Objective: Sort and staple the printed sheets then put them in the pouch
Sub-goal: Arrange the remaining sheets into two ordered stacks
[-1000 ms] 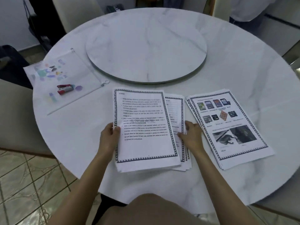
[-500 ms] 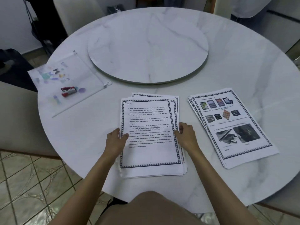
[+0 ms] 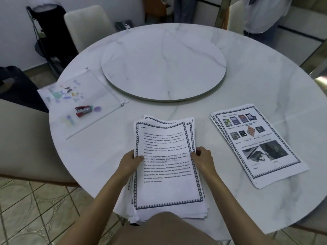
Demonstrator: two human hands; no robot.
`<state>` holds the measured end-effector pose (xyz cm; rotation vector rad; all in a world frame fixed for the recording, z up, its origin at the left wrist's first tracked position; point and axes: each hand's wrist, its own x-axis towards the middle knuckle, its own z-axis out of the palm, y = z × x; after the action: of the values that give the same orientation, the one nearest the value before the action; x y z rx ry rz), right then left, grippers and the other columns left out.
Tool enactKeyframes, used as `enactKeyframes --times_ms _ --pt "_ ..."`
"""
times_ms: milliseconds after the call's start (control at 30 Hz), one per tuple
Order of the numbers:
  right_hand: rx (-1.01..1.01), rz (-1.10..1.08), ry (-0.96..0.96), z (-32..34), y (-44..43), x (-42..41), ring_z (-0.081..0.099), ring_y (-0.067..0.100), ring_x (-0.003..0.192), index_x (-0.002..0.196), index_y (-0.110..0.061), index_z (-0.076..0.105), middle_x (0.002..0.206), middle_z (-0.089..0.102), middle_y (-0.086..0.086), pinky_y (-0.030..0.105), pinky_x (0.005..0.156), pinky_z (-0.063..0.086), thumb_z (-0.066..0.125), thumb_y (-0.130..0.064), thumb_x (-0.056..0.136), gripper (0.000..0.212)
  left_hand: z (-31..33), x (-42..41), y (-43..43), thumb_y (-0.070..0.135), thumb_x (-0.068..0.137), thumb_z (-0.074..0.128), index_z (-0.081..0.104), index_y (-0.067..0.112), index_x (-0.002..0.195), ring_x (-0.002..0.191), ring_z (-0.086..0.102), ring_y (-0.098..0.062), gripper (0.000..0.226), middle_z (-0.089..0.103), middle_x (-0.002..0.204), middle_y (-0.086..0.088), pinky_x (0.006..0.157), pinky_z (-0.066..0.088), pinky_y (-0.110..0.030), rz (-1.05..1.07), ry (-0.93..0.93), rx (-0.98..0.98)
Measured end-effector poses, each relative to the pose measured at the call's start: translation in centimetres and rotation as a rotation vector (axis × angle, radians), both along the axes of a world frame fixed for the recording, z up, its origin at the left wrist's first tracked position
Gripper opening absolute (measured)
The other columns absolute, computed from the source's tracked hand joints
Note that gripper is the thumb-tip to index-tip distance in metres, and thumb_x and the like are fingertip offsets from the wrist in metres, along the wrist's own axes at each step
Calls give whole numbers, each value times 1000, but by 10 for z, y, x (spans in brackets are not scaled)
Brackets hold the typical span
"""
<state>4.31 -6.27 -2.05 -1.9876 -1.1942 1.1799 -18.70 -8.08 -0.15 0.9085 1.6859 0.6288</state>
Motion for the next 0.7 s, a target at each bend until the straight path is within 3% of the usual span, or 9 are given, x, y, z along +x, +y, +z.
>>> enactKeyframes --times_ms 100,233,333,467,567,633,700 --pt "3 -35 112 8 -1 -13 53 18 94 118 -7 45 110 54 6 21 70 43 50 -14 92 27 7 -4 -1 12 95 46 51 10 125 113 56 -25 30 58 127 -7 101 44 -40 -8 -23 90" --pt "87 -104 224 26 7 -24 57 22 104 123 -7 49 118 59 8 34 92 47 49 -11 93 31 28 -14 9 11 94 47 52 14 121 110 58 -21 28 61 118 -2 97 46 -36 -26 -24 254" --pt "256 -122 217 52 16 -33 59 23 103 114 -9 56 111 63 7 40 95 47 47 -12 94 22 47 -23 24 10 92 50 52 16 118 108 58 -19 27 61 115 1 94 47 -34 -18 5 397" --pt "501 -112 236 87 20 -44 59 6 87 100 -16 52 93 62 -7 20 79 48 45 -19 96 10 75 -29 39 13 91 54 50 18 123 103 58 -12 32 61 115 4 90 48 -29 -3 -35 567" --pt "610 -134 305 104 19 -49 58 -8 80 99 -17 53 91 61 -13 5 70 45 45 -20 96 9 87 -31 44 11 91 55 48 22 118 101 59 -3 30 62 110 10 85 48 -20 45 -89 661" --pt "638 -138 372 107 16 -52 59 -12 83 104 -17 54 97 62 -14 4 70 45 46 -18 96 12 88 -31 44 11 89 57 47 28 111 96 59 5 29 61 106 17 81 49 -13 48 -112 677" --pt "642 -149 433 104 12 -55 61 -11 88 102 -25 55 98 64 -16 9 74 48 48 -17 94 13 79 -33 43 18 86 62 47 28 109 97 60 4 29 62 107 14 83 51 -17 45 -138 659"
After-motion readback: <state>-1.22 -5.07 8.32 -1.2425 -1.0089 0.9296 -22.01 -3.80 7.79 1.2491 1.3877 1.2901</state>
